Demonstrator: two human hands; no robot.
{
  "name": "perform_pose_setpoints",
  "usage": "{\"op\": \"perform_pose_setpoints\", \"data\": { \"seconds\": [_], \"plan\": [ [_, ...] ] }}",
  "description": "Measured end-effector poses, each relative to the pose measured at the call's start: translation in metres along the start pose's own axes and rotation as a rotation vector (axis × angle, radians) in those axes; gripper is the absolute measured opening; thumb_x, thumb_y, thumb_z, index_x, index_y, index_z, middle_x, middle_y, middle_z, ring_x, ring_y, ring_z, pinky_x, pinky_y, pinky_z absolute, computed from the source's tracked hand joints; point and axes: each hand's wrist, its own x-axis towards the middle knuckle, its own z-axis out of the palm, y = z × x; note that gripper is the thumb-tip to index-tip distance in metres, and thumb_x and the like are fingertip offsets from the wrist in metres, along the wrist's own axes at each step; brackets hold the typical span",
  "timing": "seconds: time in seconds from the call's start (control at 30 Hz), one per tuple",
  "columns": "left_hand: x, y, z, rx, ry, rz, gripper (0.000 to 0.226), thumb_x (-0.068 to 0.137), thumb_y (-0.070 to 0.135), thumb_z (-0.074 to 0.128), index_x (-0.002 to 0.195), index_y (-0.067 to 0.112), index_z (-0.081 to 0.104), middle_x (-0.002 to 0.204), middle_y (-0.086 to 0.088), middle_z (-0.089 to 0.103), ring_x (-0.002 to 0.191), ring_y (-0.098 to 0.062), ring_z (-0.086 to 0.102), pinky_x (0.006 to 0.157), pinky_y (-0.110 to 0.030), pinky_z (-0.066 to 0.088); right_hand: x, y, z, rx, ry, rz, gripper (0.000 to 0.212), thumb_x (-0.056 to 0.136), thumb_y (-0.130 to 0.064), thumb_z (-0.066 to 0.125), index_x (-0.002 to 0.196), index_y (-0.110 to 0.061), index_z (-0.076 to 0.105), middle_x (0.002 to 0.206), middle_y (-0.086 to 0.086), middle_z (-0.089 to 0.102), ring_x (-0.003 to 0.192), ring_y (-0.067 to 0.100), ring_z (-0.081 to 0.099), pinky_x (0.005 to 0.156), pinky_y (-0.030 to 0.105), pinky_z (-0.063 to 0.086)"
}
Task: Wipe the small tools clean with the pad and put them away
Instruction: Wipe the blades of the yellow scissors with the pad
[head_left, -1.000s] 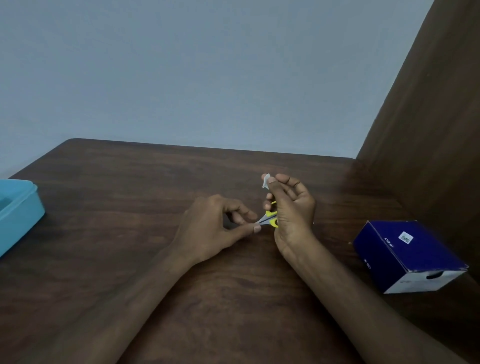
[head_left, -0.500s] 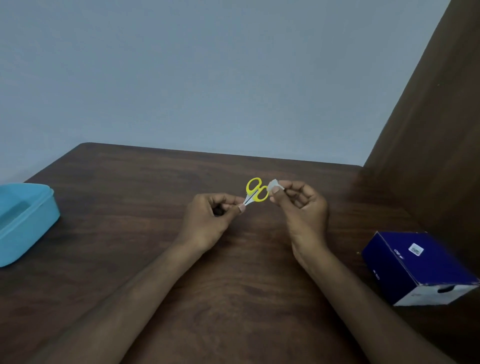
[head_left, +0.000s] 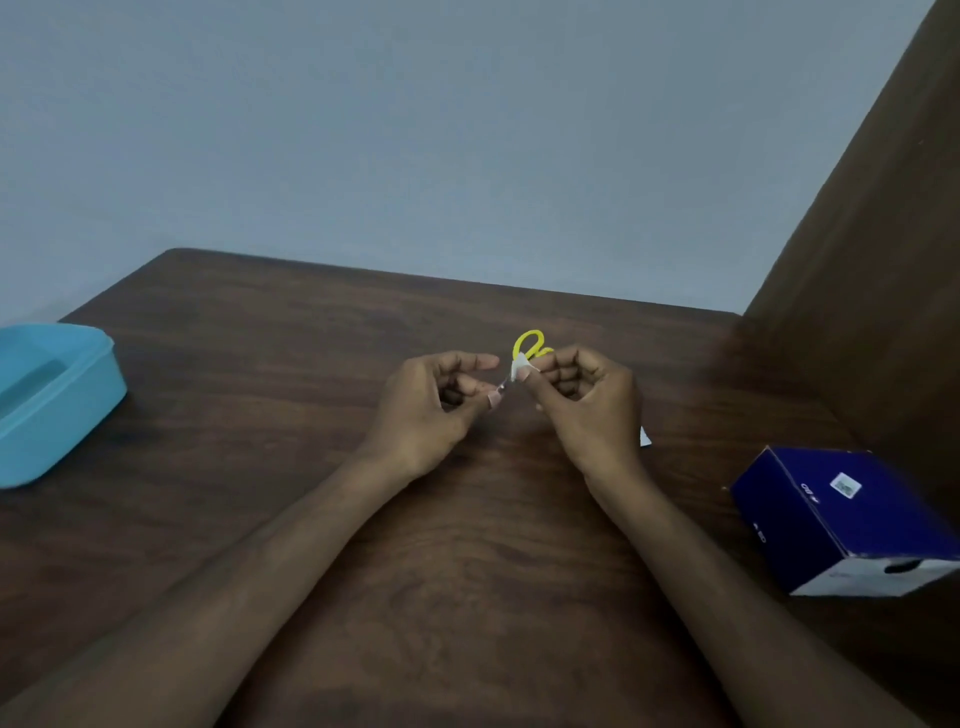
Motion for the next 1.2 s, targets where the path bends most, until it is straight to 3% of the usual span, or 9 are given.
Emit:
{"op": "perform_pose_setpoints", "data": {
  "seconds": [0.07,0.17,0.33,0.43,0.6,0.7,0.87,1.03,1.2],
  "plan": [
    [0.002,-0.003,-0.001,0.026,0.011,0.001,0.032,0.094,0.014,0.082,0.125,0.023,0.078,0.080,0.016,0.077,0.075,0.000,0.069,0.078,-0.018,0.055,0.000,0.003,0.002,-0.038,-0.095,0.015,0.013,0.084,-0.017,0.089,0.079,-0.020,0.078,0.072,-0.006,0.076,0.066,0.009,0.069,0.071,0.054,0.064],
    [0.003,-0.006,-0.001,0.037,0.000,0.013,0.033,0.095,0.015,0.081,0.126,0.024,0.079,0.087,0.010,0.079,0.079,-0.003,0.070,0.081,-0.025,0.059,0.003,0.006,0.000,-0.033,-0.075,0.043,0.012,0.082,-0.019,0.090,0.077,-0.020,0.078,0.073,-0.002,0.077,0.067,0.012,0.070,0.073,0.056,0.064],
    [0.002,-0.005,0.000,0.121,-0.010,0.048,0.028,0.098,0.017,0.077,0.122,0.031,0.081,0.089,0.005,0.081,0.075,-0.004,0.069,0.074,-0.021,0.056,0.005,0.005,0.001,0.061,-0.015,0.033,0.015,0.083,-0.026,0.088,0.078,-0.019,0.076,0.077,0.003,0.077,0.070,0.018,0.070,0.075,0.057,0.063],
    [0.003,-0.006,0.002,0.146,0.006,0.046,0.022,0.099,0.015,0.076,0.113,0.031,0.082,0.082,0.013,0.078,0.070,0.001,0.066,0.070,-0.014,0.052,0.008,0.007,0.003,0.089,0.067,0.010,0.017,0.086,-0.035,0.083,0.080,-0.026,0.071,0.082,0.003,0.078,0.072,0.024,0.074,0.075,0.059,0.062],
    [0.000,-0.002,0.002,0.199,-0.020,0.046,0.017,0.098,0.016,0.076,0.112,0.024,0.083,0.084,0.011,0.077,0.070,0.005,0.065,0.069,-0.008,0.048,0.009,0.007,0.000,-0.023,0.152,-0.128,0.016,0.095,-0.034,0.078,0.089,-0.026,0.066,0.079,-0.002,0.075,0.068,0.015,0.073,0.071,0.049,0.061],
    [-0.003,0.000,0.004,0.221,-0.040,0.071,0.017,0.097,0.013,0.077,0.110,0.022,0.084,0.085,0.004,0.080,0.071,0.002,0.066,0.069,-0.011,0.050,0.005,0.001,0.001,-0.159,0.128,-0.253,0.007,0.094,-0.025,0.081,0.097,-0.020,0.076,0.079,-0.010,0.074,0.070,0.006,0.070,0.069,0.030,0.059],
    [0.000,-0.003,0.002,0.227,-0.086,0.054,0.013,0.097,0.011,0.075,0.100,0.020,0.083,0.088,-0.002,0.081,0.078,-0.005,0.068,0.073,-0.026,0.055,0.003,0.009,0.001,-0.326,-0.003,-0.389,0.008,0.088,-0.017,0.082,0.083,-0.020,0.079,0.078,-0.005,0.068,0.068,0.010,0.063,0.067,0.037,0.052],
    [-0.001,0.008,0.007,0.282,-0.022,-0.010,0.016,0.095,0.005,0.072,0.088,0.018,0.078,0.076,0.002,0.076,0.066,0.000,0.060,0.062,-0.015,0.047,0.000,0.006,0.000,-0.360,-0.167,-0.408,0.008,0.084,-0.014,0.084,0.086,-0.021,0.082,0.082,-0.009,0.065,0.070,0.003,0.059,0.068,0.028,0.050],
    [0.003,0.008,0.015,0.260,0.035,-0.088,0.006,0.095,0.020,0.080,0.092,0.015,0.081,0.077,0.000,0.077,0.062,-0.005,0.061,0.059,-0.016,0.048,0.007,0.002,-0.012,-0.230,0.060,-0.275,0.006,0.093,-0.025,0.081,0.091,-0.021,0.084,0.084,-0.009,0.077,0.073,0.004,0.069,0.072,0.025,0.053]
  ]
}}
